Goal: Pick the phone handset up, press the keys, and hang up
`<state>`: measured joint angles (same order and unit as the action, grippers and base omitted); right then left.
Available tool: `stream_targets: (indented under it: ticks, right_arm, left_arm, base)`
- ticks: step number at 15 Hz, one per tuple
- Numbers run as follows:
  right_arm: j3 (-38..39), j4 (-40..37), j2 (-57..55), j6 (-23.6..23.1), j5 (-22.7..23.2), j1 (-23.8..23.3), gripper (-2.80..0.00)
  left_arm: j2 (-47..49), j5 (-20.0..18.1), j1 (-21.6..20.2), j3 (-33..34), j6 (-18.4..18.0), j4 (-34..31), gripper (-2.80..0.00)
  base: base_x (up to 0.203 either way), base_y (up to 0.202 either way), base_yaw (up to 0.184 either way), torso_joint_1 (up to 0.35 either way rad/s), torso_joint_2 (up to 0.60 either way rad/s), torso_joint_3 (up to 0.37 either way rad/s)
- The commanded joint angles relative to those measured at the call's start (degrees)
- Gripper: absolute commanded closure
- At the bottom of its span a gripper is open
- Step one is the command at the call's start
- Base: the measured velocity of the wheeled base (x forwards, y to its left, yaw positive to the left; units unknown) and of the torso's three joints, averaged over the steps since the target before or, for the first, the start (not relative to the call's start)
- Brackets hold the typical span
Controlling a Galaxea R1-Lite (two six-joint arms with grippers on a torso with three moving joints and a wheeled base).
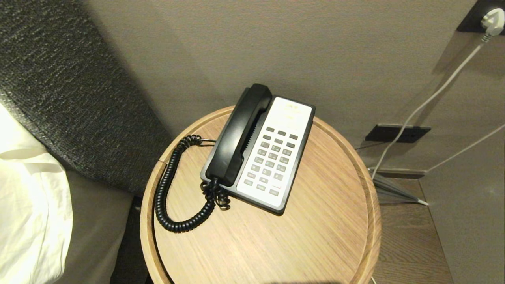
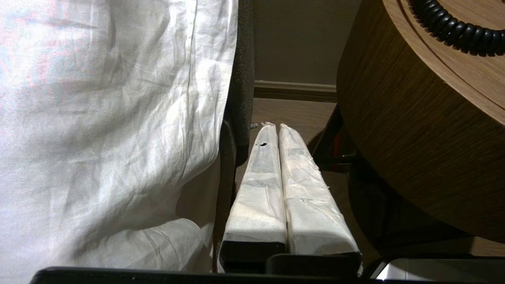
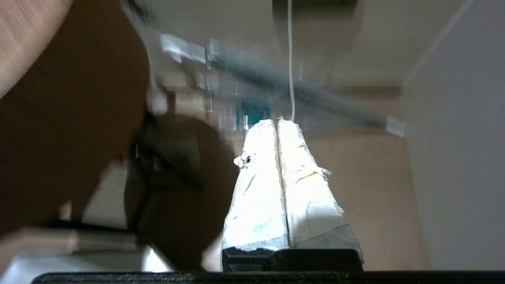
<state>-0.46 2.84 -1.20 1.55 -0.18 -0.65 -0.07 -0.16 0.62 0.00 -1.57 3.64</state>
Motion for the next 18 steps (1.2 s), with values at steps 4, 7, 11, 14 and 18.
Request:
stream_targets:
  ticks: [4, 7, 11, 14, 18]
  right_arm:
    - [1.1, -0.9, 0.7, 0.1, 0.1, 0.0, 0.00]
    - [1.2, -0.9, 0.7, 0.5, 0.1, 0.0, 0.00]
    - [1.2, -0.9, 0.7, 0.6, 0.0, 0.0, 0.00]
    - [1.2, -0.9, 0.7, 0.6, 0.0, 0.0, 0.00]
    - [1.2, -0.9, 0.7, 0.6, 0.0, 0.0, 0.00]
  left_arm:
    - [0.1, 0.0, 0.0, 1.5, 0.0, 0.1, 0.00]
    - [0.1, 0.0, 0.0, 1.5, 0.0, 0.1, 0.00]
    - [0.1, -0.2, 0.0, 1.5, -0.3, 0.0, 0.00]
    - [0.1, -0.1, 0.0, 1.4, -0.7, -0.1, 0.00]
    - [0.0, -0.1, 0.0, 1.5, -0.4, 0.1, 0.00]
  base:
    - [0.000, 0.000, 0.000, 0.000, 0.00, 0.000]
    - [0.000, 0.000, 0.000, 0.000, 0.00, 0.000]
    - [0.000, 0.000, 0.000, 0.000, 0.00, 0.000]
    - [0.000, 0.000, 0.000, 0.000, 0.00, 0.000]
    - [0.000, 0.000, 0.000, 0.004, 0.00, 0.133]
